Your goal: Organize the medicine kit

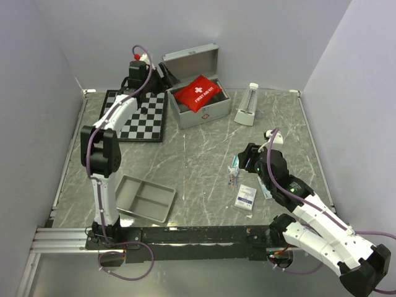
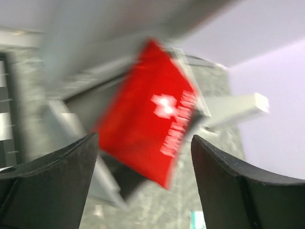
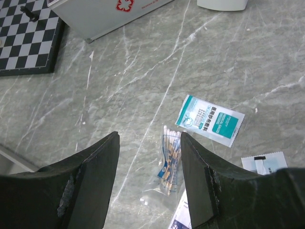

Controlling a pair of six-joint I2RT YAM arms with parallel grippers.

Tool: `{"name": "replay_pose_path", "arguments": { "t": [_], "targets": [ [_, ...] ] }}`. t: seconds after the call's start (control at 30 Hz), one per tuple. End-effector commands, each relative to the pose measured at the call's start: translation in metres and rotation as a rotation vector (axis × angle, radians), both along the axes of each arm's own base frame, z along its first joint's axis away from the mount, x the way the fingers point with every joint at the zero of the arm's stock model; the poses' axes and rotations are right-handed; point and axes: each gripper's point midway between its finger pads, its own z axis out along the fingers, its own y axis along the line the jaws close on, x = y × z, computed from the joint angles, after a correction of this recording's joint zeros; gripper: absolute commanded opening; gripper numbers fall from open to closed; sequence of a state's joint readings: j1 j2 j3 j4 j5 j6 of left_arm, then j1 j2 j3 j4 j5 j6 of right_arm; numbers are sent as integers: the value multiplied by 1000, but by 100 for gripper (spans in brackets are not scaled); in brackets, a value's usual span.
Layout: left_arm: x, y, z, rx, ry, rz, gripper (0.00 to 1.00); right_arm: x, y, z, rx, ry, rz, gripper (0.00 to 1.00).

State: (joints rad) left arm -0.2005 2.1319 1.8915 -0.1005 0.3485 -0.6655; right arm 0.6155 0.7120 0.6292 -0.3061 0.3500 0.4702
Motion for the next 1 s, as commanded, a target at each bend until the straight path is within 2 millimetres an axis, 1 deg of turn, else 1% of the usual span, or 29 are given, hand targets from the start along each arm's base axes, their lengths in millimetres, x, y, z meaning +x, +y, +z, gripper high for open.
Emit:
{"name": "replay_pose_path", "arguments": {
  "t": [0.0, 0.1, 0.13, 0.17, 0.23, 0.27, 0.3, 0.43, 0.5, 0.53, 0.57, 0.67, 0.77, 0.83, 0.87, 0.93, 0.97],
  "targets": [
    [-40, -60, 58, 7, -140, -138, 80, 4, 5, 5, 18, -29, 9, 61],
    [-58, -102, 50, 26, -119, -267, 73, 5, 6, 3, 21, -22, 13, 61],
    [-62, -113, 47, 33, -114, -299, 70, 5, 7, 2, 20, -17, 14, 61],
    [-63, -119, 43, 41, -108, -314, 68, 5, 7, 1, 18, -15, 14, 61],
    [-60, -123, 29, 53, -74, -320, 59, 5, 6, 2, 18, -17, 13, 61],
    [-58, -124, 18, 56, -45, -315, 55, 5, 6, 2, 17, -19, 10, 61],
    [-57, -124, 13, 54, -29, -315, 49, 5, 5, 3, 16, -22, 8, 61],
    [-59, -126, -12, 72, 5, -316, 32, 5, 4, 2, 13, -25, 5, 61],
    [-54, -123, -25, 118, 29, -302, 28, 6, 5, 0, 10, -18, 6, 61],
    [-51, -119, -35, 145, 52, -286, 26, 6, 5, 0, 10, -15, 5, 61],
    [-46, -113, -39, 176, 57, -247, 26, 6, 5, 0, 9, -14, 5, 61],
    [-35, -95, -49, 244, 58, -148, 27, 7, 6, -1, 9, -16, 6, 61],
    [-30, -93, -62, 280, 73, -148, 29, 6, 5, -3, 4, -8, 4, 61],
    [-24, -88, -70, 319, 85, -124, 29, 7, 5, -3, 2, -6, 1, 61],
    [-19, -81, -73, 343, 88, -92, 31, 7, 5, -4, 1, -4, 0, 61],
    [-13, -66, -73, 363, 79, -37, 33, 6, 4, -3, -1, -6, 0, 61],
    [-8, -58, -68, 354, 61, -11, 35, 6, 4, -3, -1, -7, -1, 61]
  ]
}}
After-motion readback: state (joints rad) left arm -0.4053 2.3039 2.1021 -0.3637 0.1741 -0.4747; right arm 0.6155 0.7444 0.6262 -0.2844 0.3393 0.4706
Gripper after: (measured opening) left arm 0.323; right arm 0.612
